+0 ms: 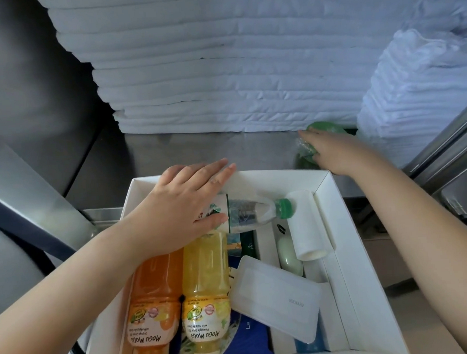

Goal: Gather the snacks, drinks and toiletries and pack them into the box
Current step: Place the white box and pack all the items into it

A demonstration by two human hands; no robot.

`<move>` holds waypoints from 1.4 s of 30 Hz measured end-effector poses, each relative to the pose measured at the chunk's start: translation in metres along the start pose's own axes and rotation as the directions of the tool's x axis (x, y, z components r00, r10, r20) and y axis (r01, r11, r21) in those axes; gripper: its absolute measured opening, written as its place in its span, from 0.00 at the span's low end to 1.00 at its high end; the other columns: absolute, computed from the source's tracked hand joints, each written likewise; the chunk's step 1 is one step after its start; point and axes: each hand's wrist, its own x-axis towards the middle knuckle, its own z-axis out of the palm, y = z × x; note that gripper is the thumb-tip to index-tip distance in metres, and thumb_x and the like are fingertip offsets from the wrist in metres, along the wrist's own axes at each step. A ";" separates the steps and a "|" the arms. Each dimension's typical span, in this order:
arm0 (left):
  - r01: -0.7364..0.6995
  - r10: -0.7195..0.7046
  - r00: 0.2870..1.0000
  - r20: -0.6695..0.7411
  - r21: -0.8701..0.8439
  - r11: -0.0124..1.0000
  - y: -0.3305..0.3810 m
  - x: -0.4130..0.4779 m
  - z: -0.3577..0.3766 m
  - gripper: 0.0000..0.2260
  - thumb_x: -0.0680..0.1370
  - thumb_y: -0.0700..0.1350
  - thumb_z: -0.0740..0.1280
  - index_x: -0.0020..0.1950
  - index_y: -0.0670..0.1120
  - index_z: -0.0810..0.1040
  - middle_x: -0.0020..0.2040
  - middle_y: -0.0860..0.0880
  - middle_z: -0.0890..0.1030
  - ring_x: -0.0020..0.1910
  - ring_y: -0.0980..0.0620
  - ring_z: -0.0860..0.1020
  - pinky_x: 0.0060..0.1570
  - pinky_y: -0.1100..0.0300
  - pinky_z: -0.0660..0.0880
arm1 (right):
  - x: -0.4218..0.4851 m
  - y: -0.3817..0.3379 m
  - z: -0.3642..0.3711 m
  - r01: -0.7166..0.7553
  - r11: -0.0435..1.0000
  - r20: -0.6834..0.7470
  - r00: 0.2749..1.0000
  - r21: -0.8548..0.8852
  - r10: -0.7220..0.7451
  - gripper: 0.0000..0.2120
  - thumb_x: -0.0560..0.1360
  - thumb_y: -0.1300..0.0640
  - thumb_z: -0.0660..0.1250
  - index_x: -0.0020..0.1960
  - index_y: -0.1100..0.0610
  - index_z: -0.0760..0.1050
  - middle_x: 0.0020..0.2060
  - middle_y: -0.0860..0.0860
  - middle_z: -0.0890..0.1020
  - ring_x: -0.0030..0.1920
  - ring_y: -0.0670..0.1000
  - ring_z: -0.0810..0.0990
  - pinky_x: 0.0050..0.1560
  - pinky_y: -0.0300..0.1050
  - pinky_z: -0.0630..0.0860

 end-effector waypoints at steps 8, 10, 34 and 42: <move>-0.001 0.001 1.000 -0.002 0.011 1.000 -0.001 0.000 0.002 0.31 0.77 0.62 0.50 0.77 0.53 0.44 0.76 0.55 0.55 0.71 0.52 0.60 0.69 0.57 0.48 | 0.026 0.014 0.001 -0.101 0.989 0.048 0.994 0.111 0.096 0.37 0.74 0.43 0.67 0.76 0.50 0.53 0.76 0.58 0.53 0.73 0.61 0.58 0.69 0.54 0.61; 0.003 -0.003 1.000 -0.005 0.014 1.000 -0.001 0.000 0.001 0.31 0.78 0.62 0.49 0.77 0.53 0.45 0.76 0.55 0.56 0.70 0.53 0.61 0.68 0.57 0.49 | 0.031 0.014 0.007 -0.098 0.980 -0.007 0.995 0.172 0.101 0.33 0.75 0.43 0.65 0.74 0.52 0.57 0.72 0.59 0.62 0.69 0.61 0.64 0.65 0.52 0.66; 0.026 -0.027 0.999 -0.023 -0.022 0.999 -0.001 0.003 0.003 0.29 0.78 0.62 0.45 0.77 0.54 0.51 0.73 0.55 0.63 0.67 0.53 0.64 0.66 0.55 0.58 | 0.042 -0.007 0.013 0.156 0.939 -0.144 0.983 0.306 -0.116 0.26 0.77 0.44 0.61 0.70 0.55 0.65 0.68 0.56 0.68 0.68 0.56 0.66 0.65 0.51 0.65; 0.033 -0.034 0.999 -0.029 -0.048 0.998 0.000 0.002 0.002 0.28 0.78 0.62 0.44 0.77 0.54 0.51 0.73 0.56 0.63 0.67 0.54 0.64 0.67 0.56 0.56 | 0.044 -0.001 0.010 0.149 0.938 -0.144 0.984 0.314 -0.108 0.32 0.68 0.40 0.72 0.68 0.47 0.68 0.66 0.53 0.69 0.66 0.55 0.67 0.61 0.48 0.66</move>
